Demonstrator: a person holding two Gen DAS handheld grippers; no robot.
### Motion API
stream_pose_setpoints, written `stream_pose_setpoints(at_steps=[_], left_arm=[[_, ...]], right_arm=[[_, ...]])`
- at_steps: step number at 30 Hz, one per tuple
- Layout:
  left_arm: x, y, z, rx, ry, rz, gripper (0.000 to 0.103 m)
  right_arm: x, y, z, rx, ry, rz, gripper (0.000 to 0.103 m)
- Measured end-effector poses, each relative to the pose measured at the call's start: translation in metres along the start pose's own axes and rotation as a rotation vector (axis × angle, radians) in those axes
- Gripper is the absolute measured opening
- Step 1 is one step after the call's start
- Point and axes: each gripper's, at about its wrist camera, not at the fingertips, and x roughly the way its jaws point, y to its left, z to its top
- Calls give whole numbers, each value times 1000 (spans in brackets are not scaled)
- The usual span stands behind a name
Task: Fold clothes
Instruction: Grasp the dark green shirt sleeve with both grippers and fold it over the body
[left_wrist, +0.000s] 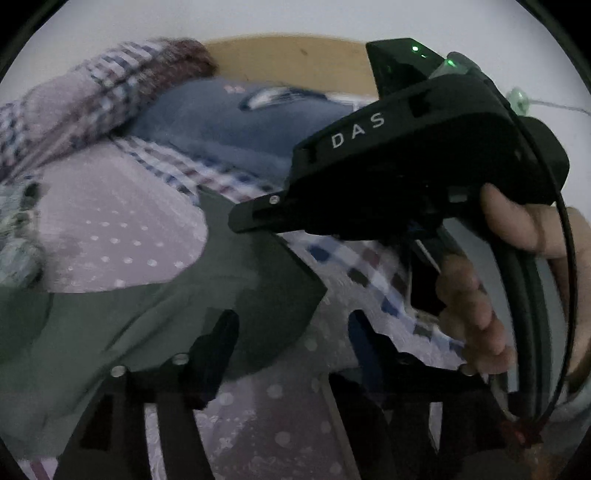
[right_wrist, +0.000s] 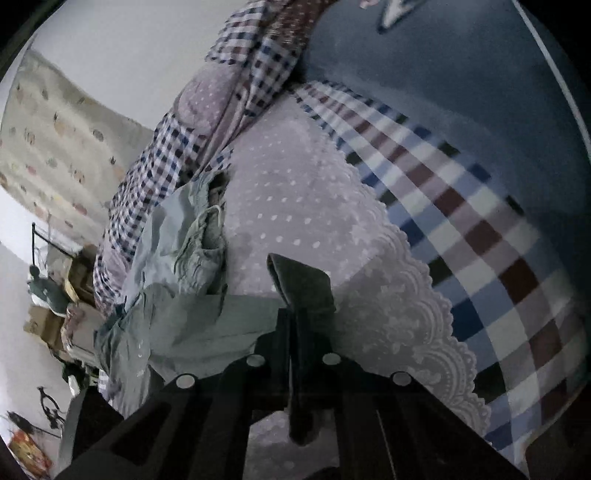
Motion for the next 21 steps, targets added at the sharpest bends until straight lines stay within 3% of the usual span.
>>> stream_pose_setpoints(at_steps=[6, 7, 8, 10, 17, 21], left_arm=[[-14, -5, 5, -29, -114, 112, 65], [-16, -3, 7, -40, -123, 137, 50], [-19, 0, 8, -55, -126, 141, 27], [-29, 10, 10, -89, -137, 134, 6], [-106, 63, 13, -267, -241, 81, 4], [-167, 124, 12, -391, -300, 69, 4]], right_arm=[[-6, 36, 0, -61, 24, -2, 1], [-8, 41, -1, -69, 25, 2, 1], [-9, 46, -1, -73, 26, 6, 1], [-7, 62, -2, -88, 28, 12, 1], [2, 156, -3, -202, 30, 55, 1], [27, 230, -6, -277, 57, 88, 1]])
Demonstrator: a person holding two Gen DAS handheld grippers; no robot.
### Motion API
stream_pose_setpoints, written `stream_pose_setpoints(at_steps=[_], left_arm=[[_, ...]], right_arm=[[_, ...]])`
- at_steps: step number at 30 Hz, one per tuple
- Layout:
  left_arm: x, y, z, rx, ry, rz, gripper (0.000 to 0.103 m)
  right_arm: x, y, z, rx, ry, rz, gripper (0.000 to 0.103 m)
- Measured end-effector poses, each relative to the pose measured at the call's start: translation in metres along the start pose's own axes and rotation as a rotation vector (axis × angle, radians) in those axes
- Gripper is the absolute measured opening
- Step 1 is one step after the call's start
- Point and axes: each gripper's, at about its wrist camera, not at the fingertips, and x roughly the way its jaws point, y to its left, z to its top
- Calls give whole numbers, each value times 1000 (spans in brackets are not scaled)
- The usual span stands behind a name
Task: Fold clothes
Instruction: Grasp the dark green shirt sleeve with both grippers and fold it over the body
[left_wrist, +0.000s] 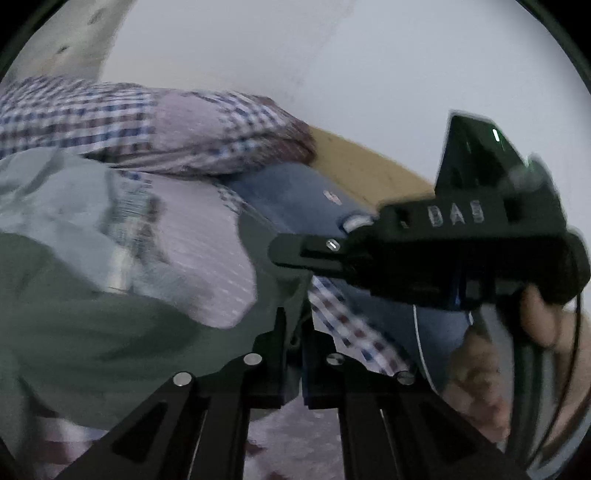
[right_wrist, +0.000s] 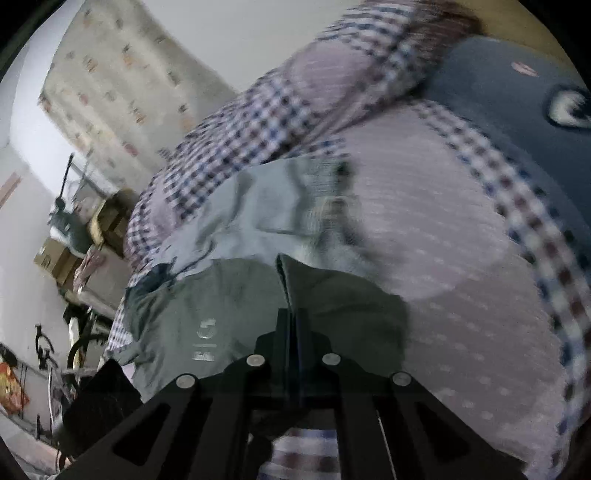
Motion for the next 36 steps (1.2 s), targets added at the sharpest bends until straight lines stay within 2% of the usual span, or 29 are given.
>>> stream_pose_setpoints(at_steps=[4, 6, 7, 8, 10, 11, 12, 16, 20, 25, 31, 34, 36], left_arm=[[-53, 73, 44, -112, -76, 34, 4], [-86, 112, 63, -172, -127, 54, 3], [-101, 129, 71, -203, -148, 57, 3], [-117, 149, 78, -235, -169, 65, 3], [-146, 191, 89, -284, -209, 110, 3], [-157, 211, 93, -301, -223, 137, 3], [-167, 233, 96, -320, -234, 167, 3], [-205, 292, 104, -368, -280, 225, 3], [-233, 309, 109, -343, -313, 232, 3], [-261, 331, 108, -336, -329, 259, 3], [-293, 361, 96, -387, -368, 288, 3], [-304, 372, 89, -402, -379, 311, 3], [-310, 381, 82, -413, -382, 329, 3]], right_arm=[[46, 71, 18, -59, 40, 59, 2], [72, 110, 28, -94, 50, 84, 6], [83, 131, 32, -121, 45, 85, 13], [91, 145, 33, -143, 42, 82, 38], [99, 165, 25, -195, 20, 71, 64], [100, 168, 19, -215, 2, 61, 73], [102, 166, 10, -233, -12, 35, 75], [119, 137, -46, -295, 11, -145, 75], [147, 114, -103, -340, 88, -226, 75], [182, 117, -152, -477, 133, -291, 75], [205, 113, -161, -498, 139, -313, 75], [209, 112, -157, -474, 121, -337, 75], [209, 110, -153, -445, 103, -316, 74]])
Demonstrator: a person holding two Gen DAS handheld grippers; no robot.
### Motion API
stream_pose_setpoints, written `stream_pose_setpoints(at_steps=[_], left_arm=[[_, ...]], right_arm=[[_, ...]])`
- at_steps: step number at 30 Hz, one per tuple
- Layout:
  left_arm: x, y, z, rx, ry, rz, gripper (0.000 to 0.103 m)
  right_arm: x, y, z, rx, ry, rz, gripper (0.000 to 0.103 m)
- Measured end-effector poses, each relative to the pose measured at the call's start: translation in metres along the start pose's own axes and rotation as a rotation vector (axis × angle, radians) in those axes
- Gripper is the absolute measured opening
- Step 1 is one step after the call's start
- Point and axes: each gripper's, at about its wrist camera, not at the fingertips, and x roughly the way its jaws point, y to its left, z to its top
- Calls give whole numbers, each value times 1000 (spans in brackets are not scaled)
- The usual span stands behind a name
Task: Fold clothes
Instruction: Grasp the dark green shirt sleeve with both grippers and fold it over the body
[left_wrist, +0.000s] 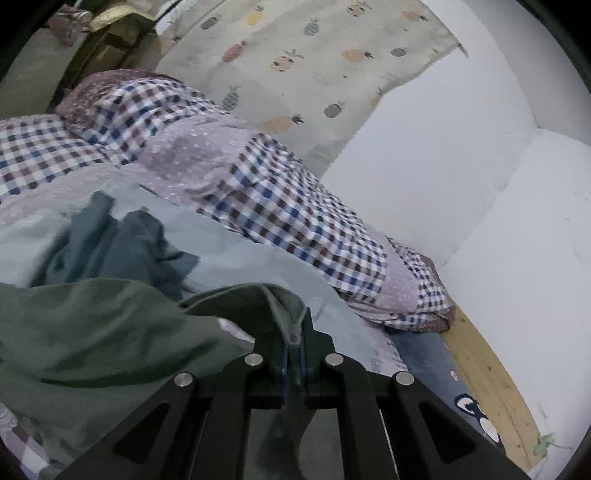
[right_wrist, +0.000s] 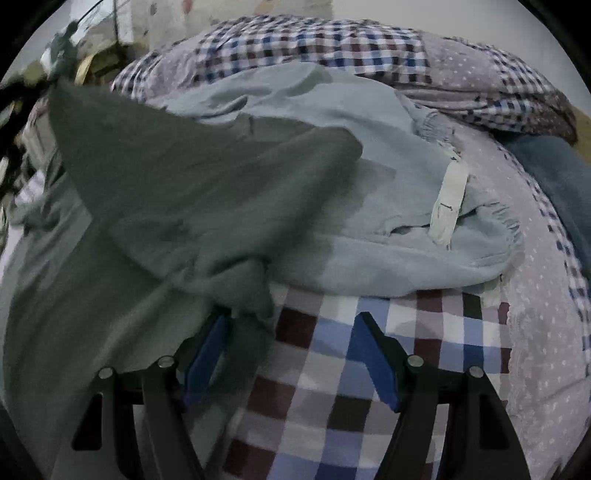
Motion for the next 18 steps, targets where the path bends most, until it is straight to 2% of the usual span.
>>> stream_pose_setpoints(at_steps=[3, 4, 6, 7, 11, 15, 18], left_arm=[[1, 21, -6, -12, 14, 45, 3], [2, 27, -9, -14, 23, 57, 3], [4, 38, -15, -21, 44, 72, 3], [5, 43, -19, -22, 51, 78, 3], [3, 60, -33, -31, 74, 101, 3], [2, 81, -50, -35, 112, 177, 3], [-1, 90, -59, -19, 140, 240, 4]], right_arm=[[2, 6, 5, -13, -18, 1, 73], [5, 8, 6, -22, -16, 7, 66], [10, 12, 7, -31, -5, 11, 28], [12, 11, 6, -23, 8, 3, 4], [4, 0, -4, 44, 15, -11, 4], [-1, -12, -18, 102, 99, -71, 4], [-27, -23, -34, 157, 131, -100, 9]])
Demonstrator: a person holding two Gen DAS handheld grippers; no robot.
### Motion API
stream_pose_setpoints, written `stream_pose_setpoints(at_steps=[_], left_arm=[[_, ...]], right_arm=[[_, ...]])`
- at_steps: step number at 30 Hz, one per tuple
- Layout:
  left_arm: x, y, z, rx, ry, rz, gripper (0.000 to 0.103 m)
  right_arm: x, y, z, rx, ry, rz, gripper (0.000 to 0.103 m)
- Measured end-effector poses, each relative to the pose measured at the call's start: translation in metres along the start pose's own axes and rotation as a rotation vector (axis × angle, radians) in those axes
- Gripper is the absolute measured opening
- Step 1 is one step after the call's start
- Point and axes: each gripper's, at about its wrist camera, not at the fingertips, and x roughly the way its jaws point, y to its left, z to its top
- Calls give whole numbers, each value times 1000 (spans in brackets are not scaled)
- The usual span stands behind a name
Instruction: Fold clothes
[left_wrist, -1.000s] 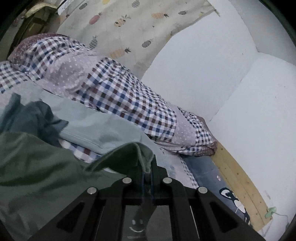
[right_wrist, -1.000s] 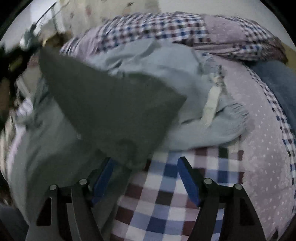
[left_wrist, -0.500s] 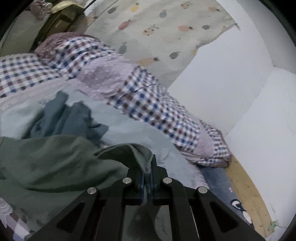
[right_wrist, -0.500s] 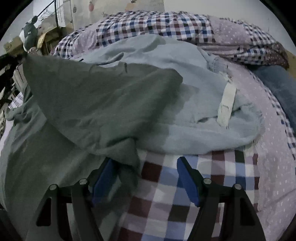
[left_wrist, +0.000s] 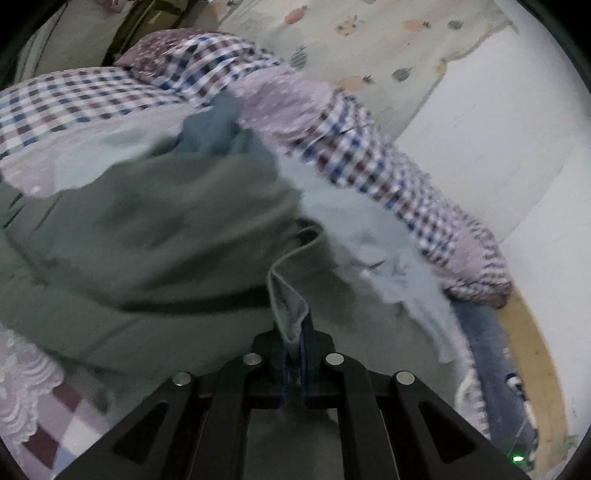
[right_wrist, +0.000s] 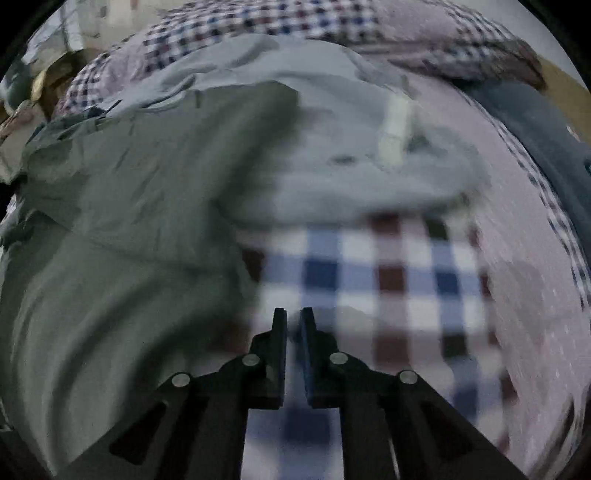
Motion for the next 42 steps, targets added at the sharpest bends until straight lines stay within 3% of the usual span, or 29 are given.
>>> stream_pose_setpoints(at_steps=[1, 3, 4, 5, 11, 16, 21, 22, 24, 25, 28, 36, 42], left_arm=[[-4, 1, -2, 7, -1, 7, 9], [-12, 1, -8, 22, -6, 23, 34], [-19, 0, -11, 27, -16, 27, 54], [-25, -2, -13, 33, -27, 24, 63], [-77, -38, -50, 129, -60, 6, 77], [-108, -66, -91, 162, -55, -62, 78], [-105, -67, -117, 152, 0, -112, 80], [-101, -67, -119, 151, 14, -111, 80], [-95, -69, -118, 136, 30, -124, 80], [-92, -70, -117, 129, 37, -136, 80], [-90, -78, -117, 164, 45, -158, 80], [-83, -86, -114, 184, 71, -185, 80], [-74, -84, -112, 170, 101, -149, 80]], right_arm=[[-14, -3, -9, 13, -11, 2, 14], [-49, -1, -31, 31, -44, 18, 34], [-65, 6, -44, 38, -56, 34, 45], [-79, 16, -59, 44, -63, 53, 47], [-144, 83, -144, 79, -102, 178, 50], [-151, 154, -189, -29, -131, 160, 50], [-137, 199, -204, -159, -151, 37, 49], [-131, 203, -204, -173, -151, 0, 46], [-118, 208, -204, -182, -143, -80, 25], [-113, 207, -204, -175, -131, -97, 8], [-125, 187, -210, -65, -120, -85, 2], [-170, 89, -241, 284, -78, -98, 1], [-139, 24, -278, 554, 157, -115, 2]])
